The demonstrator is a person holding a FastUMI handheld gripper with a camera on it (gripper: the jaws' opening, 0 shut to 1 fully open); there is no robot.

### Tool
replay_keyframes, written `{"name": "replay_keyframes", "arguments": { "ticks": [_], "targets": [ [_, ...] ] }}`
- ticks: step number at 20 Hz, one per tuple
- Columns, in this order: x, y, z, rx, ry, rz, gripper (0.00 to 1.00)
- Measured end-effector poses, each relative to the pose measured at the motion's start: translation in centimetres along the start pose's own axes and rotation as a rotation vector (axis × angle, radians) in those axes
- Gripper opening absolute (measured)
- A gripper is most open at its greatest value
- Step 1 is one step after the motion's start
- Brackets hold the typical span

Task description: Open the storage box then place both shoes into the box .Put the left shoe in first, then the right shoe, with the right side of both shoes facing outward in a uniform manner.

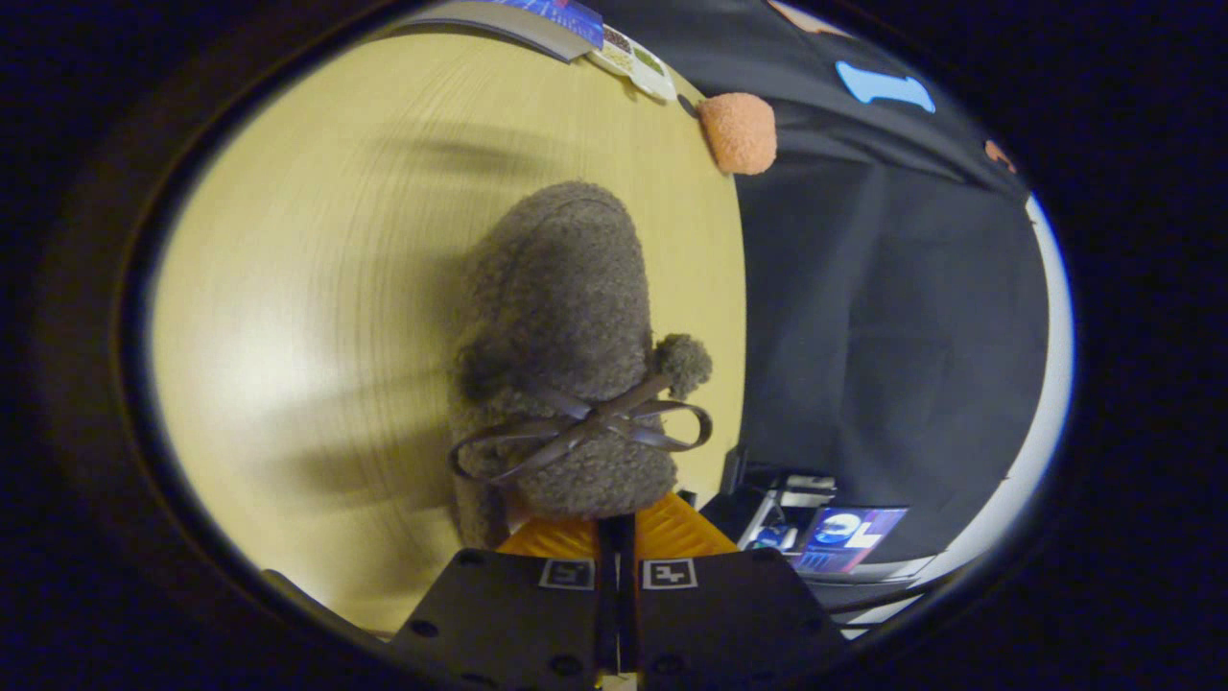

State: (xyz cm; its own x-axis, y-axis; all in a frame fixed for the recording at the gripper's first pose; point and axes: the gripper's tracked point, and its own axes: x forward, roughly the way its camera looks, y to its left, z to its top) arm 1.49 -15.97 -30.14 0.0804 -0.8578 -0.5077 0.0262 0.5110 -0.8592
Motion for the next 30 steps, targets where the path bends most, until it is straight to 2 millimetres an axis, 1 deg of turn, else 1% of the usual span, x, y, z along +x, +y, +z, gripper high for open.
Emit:
{"name": "replay_keyframes", "arguments": {
  "ticks": [2, 5, 7, 9, 11, 13, 16, 19, 21, 24, 26, 28, 30],
  "targets": [
    [-0.8, -1.8, 0.1, -0.021, -0.030, -0.083, 0.04],
    [-2.6, -3.8, 0.1, 0.010, -0.052, -0.140, 0.04],
    [-3.9, -5.9, -0.1, -0.002, -0.059, -0.210, 0.04],
    [-5.3, -7.8, 0.1, 0.012, -0.081, -0.271, 0.04],
    [-7.6, -9.8, 0.1, 0.018, -0.098, -0.327, 0.04],
    [-10.3, -11.1, 0.5, 0.046, -0.123, -0.355, 0.04],
    [-14.5, -12.4, 1.1, 0.097, -0.173, -0.358, 0.04],
    [-19.7, -13.3, 1.6, 0.117, -0.225, -0.379, 0.04],
    [-23.5, -13.0, 1.9, 0.116, -0.255, -0.386, 0.04],
    [-28.8, -10.9, 2.6, 0.120, -0.297, -0.354, 0.04],
    [-31.6, -8.5, 3.4, 0.126, -0.333, -0.293, 0.04],
    [-34.4, -6.1, 3.7, 0.126, -0.363, -0.228, 0.04],
    [-36.3, -3.6, 3.8, 0.118, -0.373, -0.167, 0.04]
  ]
}}
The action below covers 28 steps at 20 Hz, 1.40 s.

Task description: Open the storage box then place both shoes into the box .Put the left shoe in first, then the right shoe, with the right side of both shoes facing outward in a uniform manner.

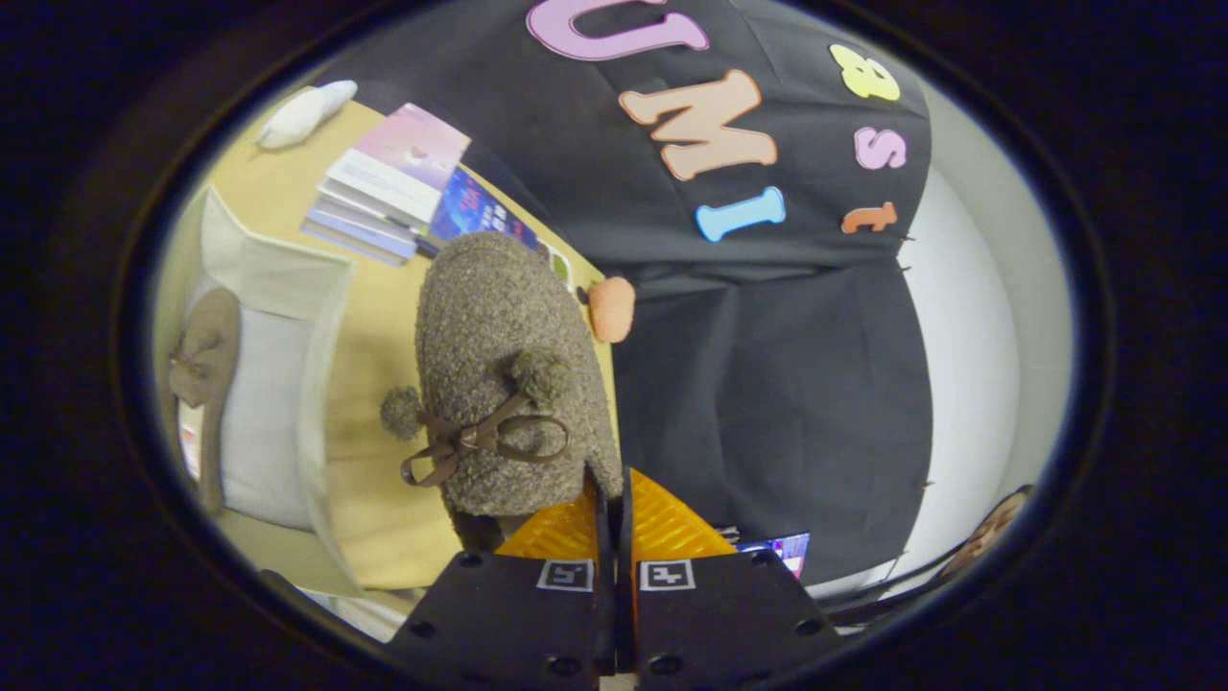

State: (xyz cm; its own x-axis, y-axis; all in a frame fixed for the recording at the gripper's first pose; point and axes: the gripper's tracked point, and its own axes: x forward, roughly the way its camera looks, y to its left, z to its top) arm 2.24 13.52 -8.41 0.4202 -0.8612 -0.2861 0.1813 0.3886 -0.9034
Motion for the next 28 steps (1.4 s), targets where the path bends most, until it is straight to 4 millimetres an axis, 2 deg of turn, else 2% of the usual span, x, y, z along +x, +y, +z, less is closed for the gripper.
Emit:
{"name": "replay_keyframes", "arguments": {
  "ticks": [3, 6, 8, 11, 13, 15, 19, 22, 28],
  "targets": [
    [-2.7, 3.2, 0.4, 0.006, 0.012, 0.080, 0.04],
    [-4.6, 6.8, 0.8, 0.026, 0.034, 0.168, 0.04],
    [-5.3, 8.8, 0.8, 0.040, 0.060, 0.211, 0.04],
    [-5.9, 10.2, 0.9, 0.045, 0.098, 0.226, 0.04],
    [-6.5, 12.4, 0.7, 0.089, 0.145, 0.291, 0.04],
    [-6.4, 14.7, 0.6, 0.117, 0.191, 0.350, 0.04],
    [-4.9, 16.1, -0.6, 0.140, 0.259, 0.377, 0.04],
    [-3.8, 18.4, -2.3, 0.195, 0.343, 0.437, 0.04],
    [-1.7, 23.1, -3.5, 0.216, 0.408, 0.582, 0.05]
  ]
}}
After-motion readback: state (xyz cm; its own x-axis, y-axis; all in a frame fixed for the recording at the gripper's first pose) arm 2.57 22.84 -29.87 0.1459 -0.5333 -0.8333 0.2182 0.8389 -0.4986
